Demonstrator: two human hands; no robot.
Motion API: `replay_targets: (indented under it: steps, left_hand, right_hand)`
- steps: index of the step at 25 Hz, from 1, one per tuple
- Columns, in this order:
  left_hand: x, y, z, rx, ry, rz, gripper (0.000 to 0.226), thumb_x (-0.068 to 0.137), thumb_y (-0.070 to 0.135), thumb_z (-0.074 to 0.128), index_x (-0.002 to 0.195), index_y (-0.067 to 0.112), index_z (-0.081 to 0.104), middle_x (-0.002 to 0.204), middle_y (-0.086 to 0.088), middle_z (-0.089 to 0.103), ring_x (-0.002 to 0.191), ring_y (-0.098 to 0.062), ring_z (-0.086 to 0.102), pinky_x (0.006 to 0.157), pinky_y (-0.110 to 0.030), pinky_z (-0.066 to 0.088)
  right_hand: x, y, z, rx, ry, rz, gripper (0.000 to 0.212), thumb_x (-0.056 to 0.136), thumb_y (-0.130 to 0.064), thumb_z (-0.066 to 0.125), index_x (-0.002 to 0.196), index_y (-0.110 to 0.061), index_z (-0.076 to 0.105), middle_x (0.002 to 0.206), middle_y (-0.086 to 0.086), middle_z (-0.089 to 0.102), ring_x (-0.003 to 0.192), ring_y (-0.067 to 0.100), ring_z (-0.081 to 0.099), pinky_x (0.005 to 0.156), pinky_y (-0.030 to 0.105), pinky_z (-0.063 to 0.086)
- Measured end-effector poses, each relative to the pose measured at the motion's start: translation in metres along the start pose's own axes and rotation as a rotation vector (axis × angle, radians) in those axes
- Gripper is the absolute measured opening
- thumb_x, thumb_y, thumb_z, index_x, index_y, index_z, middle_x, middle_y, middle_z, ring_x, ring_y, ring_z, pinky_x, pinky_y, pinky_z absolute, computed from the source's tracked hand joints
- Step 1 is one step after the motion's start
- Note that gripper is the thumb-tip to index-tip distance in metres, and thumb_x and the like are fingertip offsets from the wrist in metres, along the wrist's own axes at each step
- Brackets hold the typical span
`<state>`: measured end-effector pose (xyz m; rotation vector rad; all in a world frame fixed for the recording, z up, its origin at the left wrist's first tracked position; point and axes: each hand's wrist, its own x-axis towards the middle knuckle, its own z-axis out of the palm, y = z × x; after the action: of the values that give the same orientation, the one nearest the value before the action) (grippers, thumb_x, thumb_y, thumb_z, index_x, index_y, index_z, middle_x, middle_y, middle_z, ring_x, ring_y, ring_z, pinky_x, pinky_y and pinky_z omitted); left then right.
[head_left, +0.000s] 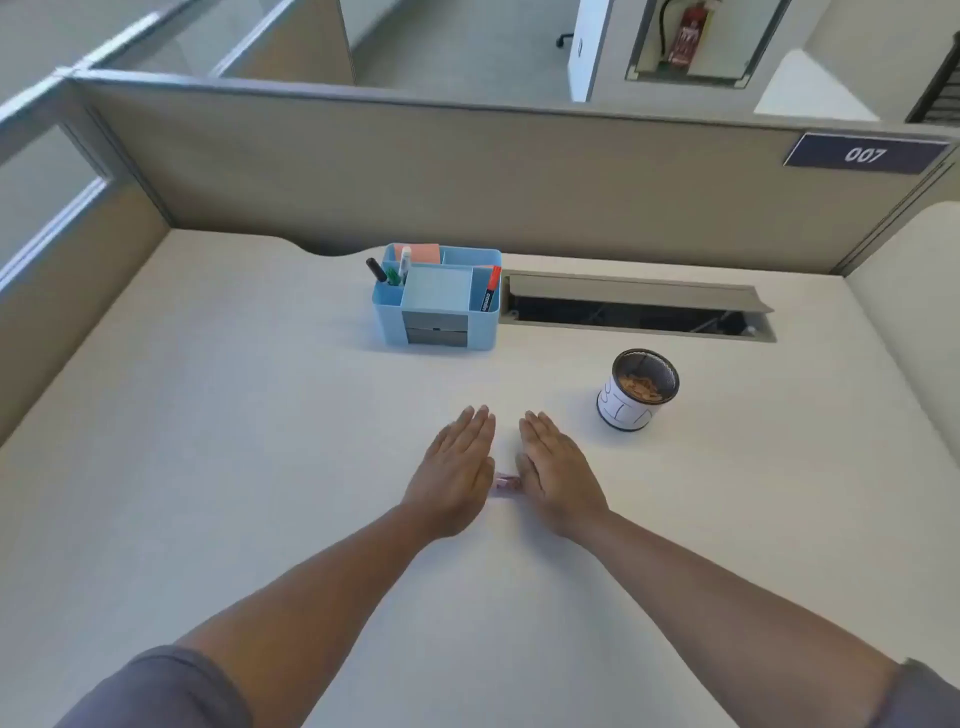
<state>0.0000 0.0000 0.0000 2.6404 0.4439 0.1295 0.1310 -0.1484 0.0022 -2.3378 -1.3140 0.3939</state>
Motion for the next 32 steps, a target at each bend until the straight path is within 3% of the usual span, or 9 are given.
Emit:
replay_targets:
  steps: [3, 6, 10, 13, 17, 21, 25, 28, 32]
  left_hand:
    - [-0.011, -0.008, 0.011, -0.115, -0.054, -0.038, 0.056, 0.107, 0.026, 0.027, 0.161, 0.013, 0.017, 0.17, -0.001, 0.012, 0.157, -0.013, 0.004, 0.118, -0.013, -0.009]
    - [-0.017, -0.012, 0.02, -0.132, -0.045, -0.03, 0.054, 0.107, 0.024, 0.032, 0.159, 0.011, 0.025, 0.169, -0.004, 0.019, 0.156, -0.015, 0.012, 0.121, -0.018, -0.002]
    - [-0.016, -0.012, 0.019, -0.093, -0.047, 0.012, 0.057, 0.104, 0.036, 0.045, 0.155, 0.013, 0.037, 0.167, -0.001, 0.027, 0.156, -0.016, 0.018, 0.125, -0.031, 0.01]
    - [-0.011, -0.009, 0.017, -0.155, -0.043, -0.001, 0.039, 0.103, 0.035, 0.052, 0.136, 0.016, 0.058, 0.161, -0.003, 0.041, 0.152, -0.02, 0.029, 0.122, -0.032, 0.02]
    - [0.0, -0.004, 0.006, -0.369, -0.063, -0.181, 0.041, 0.099, 0.03, 0.061, 0.137, 0.014, 0.058, 0.147, 0.0, 0.057, 0.141, -0.019, 0.046, 0.11, -0.028, 0.035]
    - [0.018, 0.002, -0.013, -0.633, -0.064, -0.307, 0.027, 0.096, 0.02, 0.067, 0.123, 0.023, 0.069, 0.116, 0.009, 0.074, 0.105, -0.011, 0.068, 0.086, -0.024, 0.047]
    - [0.026, 0.007, -0.025, -0.855, -0.066, -0.37, 0.033, 0.093, 0.007, 0.07, 0.123, 0.02, 0.069, 0.109, 0.007, 0.079, 0.102, -0.015, 0.073, 0.092, -0.033, 0.056]
    - [0.025, 0.006, -0.027, -0.918, -0.059, -0.402, 0.021, 0.089, 0.008, 0.075, 0.104, 0.022, 0.074, 0.099, 0.006, 0.081, 0.096, -0.023, 0.075, 0.079, -0.039, 0.053]
    - [0.024, 0.008, -0.032, -0.974, -0.049, -0.415, 0.024, 0.087, 0.007, 0.077, 0.104, 0.025, 0.073, 0.1, 0.005, 0.08, 0.091, -0.015, 0.076, 0.08, -0.031, 0.057]
  right_hand:
    - [-0.005, 0.013, 0.005, 0.164, -0.041, 0.047, 0.057, 0.105, -0.037, 0.032, 0.155, -0.009, 0.033, 0.165, 0.008, 0.029, 0.153, 0.017, 0.023, 0.121, 0.017, 0.009]
    - [-0.01, 0.02, 0.012, 0.233, -0.038, 0.037, 0.056, 0.101, -0.037, 0.039, 0.151, -0.01, 0.042, 0.161, 0.007, 0.038, 0.15, 0.014, 0.028, 0.118, 0.009, 0.008]
    - [-0.008, 0.023, 0.018, 0.24, 0.059, -0.019, 0.041, 0.085, -0.033, 0.068, 0.12, -0.011, 0.069, 0.146, 0.01, 0.056, 0.144, 0.022, 0.041, 0.119, 0.034, 0.031]
    - [-0.006, 0.021, 0.015, 0.296, 0.055, -0.007, 0.024, 0.086, -0.029, 0.074, 0.106, -0.016, 0.074, 0.14, 0.009, 0.06, 0.14, 0.02, 0.044, 0.116, 0.032, 0.033]
    - [0.005, 0.01, 0.001, 0.585, -0.032, 0.115, 0.007, 0.087, -0.025, 0.077, 0.087, -0.019, 0.075, 0.098, 0.001, 0.073, 0.101, 0.018, 0.064, 0.088, 0.021, 0.047]
    - [0.011, 0.0, -0.02, 1.004, -0.099, 0.374, 0.017, 0.09, -0.026, 0.075, 0.105, -0.02, 0.072, 0.097, 0.001, 0.074, 0.087, 0.013, 0.066, 0.078, 0.022, 0.051]
    - [0.013, -0.001, -0.027, 1.171, -0.134, 0.479, 0.011, 0.092, -0.026, 0.072, 0.102, -0.021, 0.071, 0.089, 0.004, 0.077, 0.076, 0.015, 0.064, 0.073, 0.024, 0.05]
    - [0.012, 0.001, -0.026, 1.254, -0.107, 0.487, 0.014, 0.089, -0.017, 0.076, 0.102, -0.016, 0.074, 0.087, -0.001, 0.074, 0.073, 0.014, 0.061, 0.069, 0.022, 0.051]
    - [0.011, 0.0, -0.025, 1.285, -0.09, 0.462, 0.017, 0.085, -0.009, 0.078, 0.099, -0.018, 0.076, 0.088, -0.002, 0.073, 0.074, 0.015, 0.062, 0.074, 0.026, 0.052]
